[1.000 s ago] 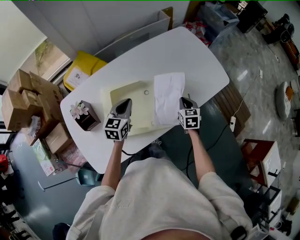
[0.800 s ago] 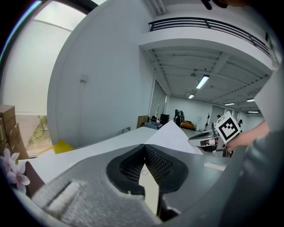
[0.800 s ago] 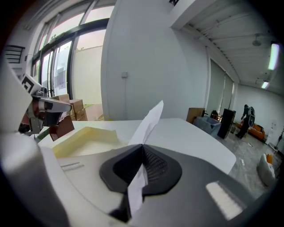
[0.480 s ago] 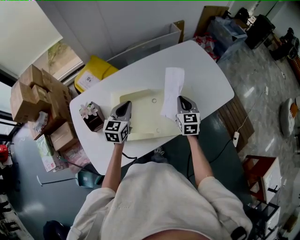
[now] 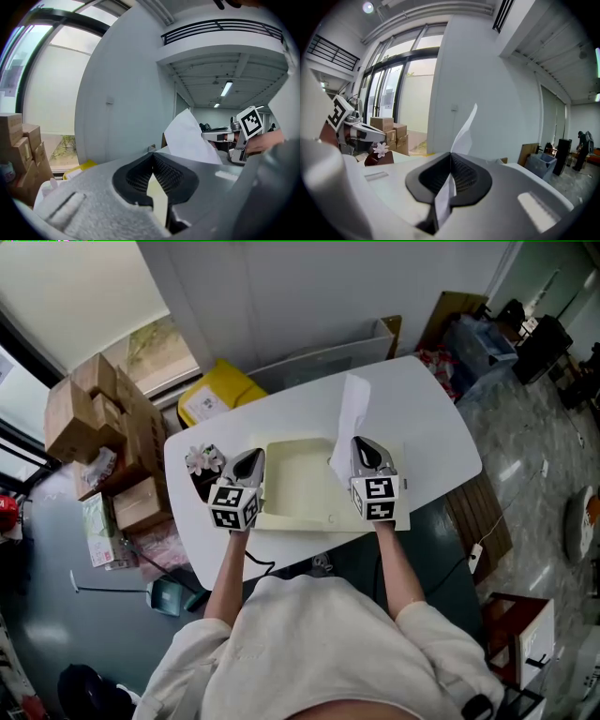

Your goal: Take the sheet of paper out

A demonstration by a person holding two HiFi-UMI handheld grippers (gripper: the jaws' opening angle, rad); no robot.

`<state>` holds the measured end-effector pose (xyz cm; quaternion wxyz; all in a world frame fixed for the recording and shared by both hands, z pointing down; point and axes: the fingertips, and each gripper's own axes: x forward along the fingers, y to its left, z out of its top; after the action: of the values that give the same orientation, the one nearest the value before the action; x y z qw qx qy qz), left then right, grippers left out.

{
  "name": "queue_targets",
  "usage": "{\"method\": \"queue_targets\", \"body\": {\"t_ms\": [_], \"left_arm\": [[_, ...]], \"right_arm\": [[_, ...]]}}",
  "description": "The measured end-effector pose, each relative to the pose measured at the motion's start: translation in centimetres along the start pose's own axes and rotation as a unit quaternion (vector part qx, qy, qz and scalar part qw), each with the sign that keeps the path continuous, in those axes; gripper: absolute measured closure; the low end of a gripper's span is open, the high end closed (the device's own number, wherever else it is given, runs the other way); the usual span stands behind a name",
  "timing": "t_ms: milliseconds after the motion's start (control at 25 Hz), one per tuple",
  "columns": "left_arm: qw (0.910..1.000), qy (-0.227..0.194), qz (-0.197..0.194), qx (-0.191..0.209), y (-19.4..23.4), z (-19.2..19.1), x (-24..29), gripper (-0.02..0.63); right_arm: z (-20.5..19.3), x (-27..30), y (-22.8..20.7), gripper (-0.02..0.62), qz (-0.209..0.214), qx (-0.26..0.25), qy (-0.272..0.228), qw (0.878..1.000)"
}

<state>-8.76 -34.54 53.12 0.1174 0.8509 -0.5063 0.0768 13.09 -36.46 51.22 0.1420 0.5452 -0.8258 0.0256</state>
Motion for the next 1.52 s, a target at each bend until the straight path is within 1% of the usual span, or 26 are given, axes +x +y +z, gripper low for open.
{"method": "queue_targets", "body": {"t_ms": [280,560,960,1520], "left_arm": [[0.9992,-0.024,0.032,0.001,2.8,1.7,-2.5,0.600],[0.9982,-0.036,0.049,0.001,4.4,2.5,-4.3,0.600],[0.9980,-0.043,0.047,0.001,5.3,3.1,-4.6,0.600],[0.9983,-0.044,0.039,0.006,5.4,3.6,-4.2,0.600]], "right_arm": [[3.4,1.1,3.6,0.592,0.033,-0.022,-0.031,0.999],[4.7,2.2,6.2,0.592,0.054,-0.030,-0.041,0.997],[4.7,2.7,7.6,0.592,0.055,-0.030,-0.039,0.997],[4.6,2.7,7.4,0.592,0.046,-0.031,-0.037,0.998]]}}
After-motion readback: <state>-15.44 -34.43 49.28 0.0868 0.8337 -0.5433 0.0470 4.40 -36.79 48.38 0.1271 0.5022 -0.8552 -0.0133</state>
